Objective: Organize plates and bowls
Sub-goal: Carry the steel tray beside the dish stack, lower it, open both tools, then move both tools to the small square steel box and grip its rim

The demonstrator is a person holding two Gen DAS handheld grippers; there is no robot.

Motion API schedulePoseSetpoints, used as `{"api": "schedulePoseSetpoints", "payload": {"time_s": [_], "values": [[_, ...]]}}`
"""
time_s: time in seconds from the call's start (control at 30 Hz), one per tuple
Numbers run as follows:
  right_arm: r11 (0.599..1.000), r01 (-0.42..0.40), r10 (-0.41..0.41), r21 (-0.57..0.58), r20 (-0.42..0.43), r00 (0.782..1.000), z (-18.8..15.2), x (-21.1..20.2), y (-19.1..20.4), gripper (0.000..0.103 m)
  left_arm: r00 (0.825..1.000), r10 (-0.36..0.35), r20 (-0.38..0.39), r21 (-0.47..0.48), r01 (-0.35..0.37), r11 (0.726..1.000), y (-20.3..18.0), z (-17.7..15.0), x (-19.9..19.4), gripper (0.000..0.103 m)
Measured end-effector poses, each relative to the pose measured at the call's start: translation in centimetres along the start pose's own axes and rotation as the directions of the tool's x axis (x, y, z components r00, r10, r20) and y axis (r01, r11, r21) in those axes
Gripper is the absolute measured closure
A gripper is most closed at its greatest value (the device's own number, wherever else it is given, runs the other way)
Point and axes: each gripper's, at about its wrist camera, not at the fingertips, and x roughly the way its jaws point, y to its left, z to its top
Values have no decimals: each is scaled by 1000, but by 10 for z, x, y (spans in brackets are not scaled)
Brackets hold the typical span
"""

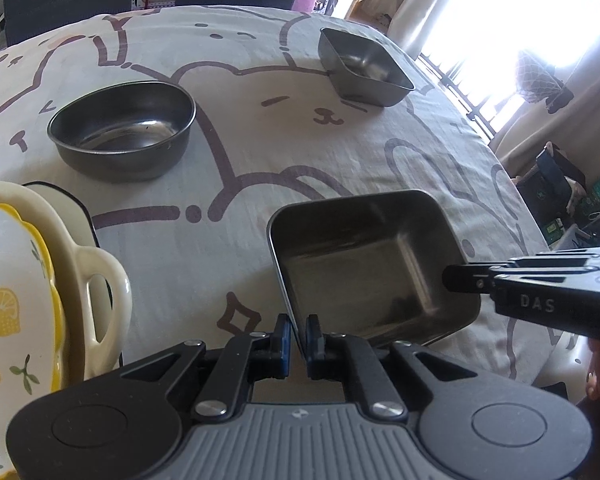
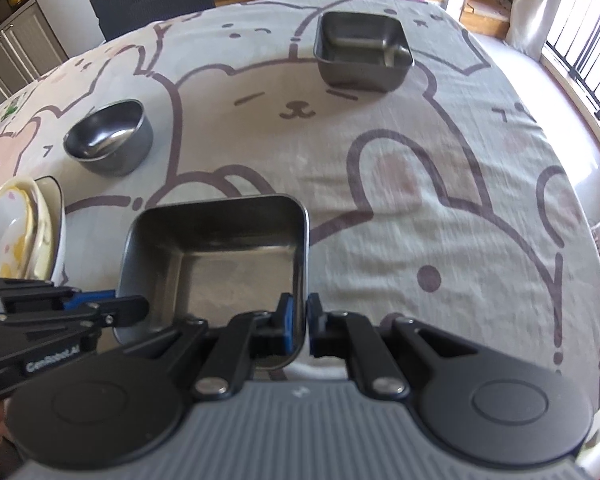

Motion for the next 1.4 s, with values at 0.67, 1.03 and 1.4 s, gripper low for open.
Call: {"api": "schedulePoseSetpoints", "payload": {"time_s": [0.67,1.03,1.4], "values": [[999,31,-32,-22,-52,998,1,19,-4,77,1000,-28,-9,-7,28,1000,4,2,-4,87],[995,5,-18,99,131,991,13,-24,-22,14,997,-40,61,27,39,999,4,17,-31,16],[882,-110,-41,458,307,951,56,-25,-75,0,975,29,220,110,-54,993,5,61,-62,0]]}}
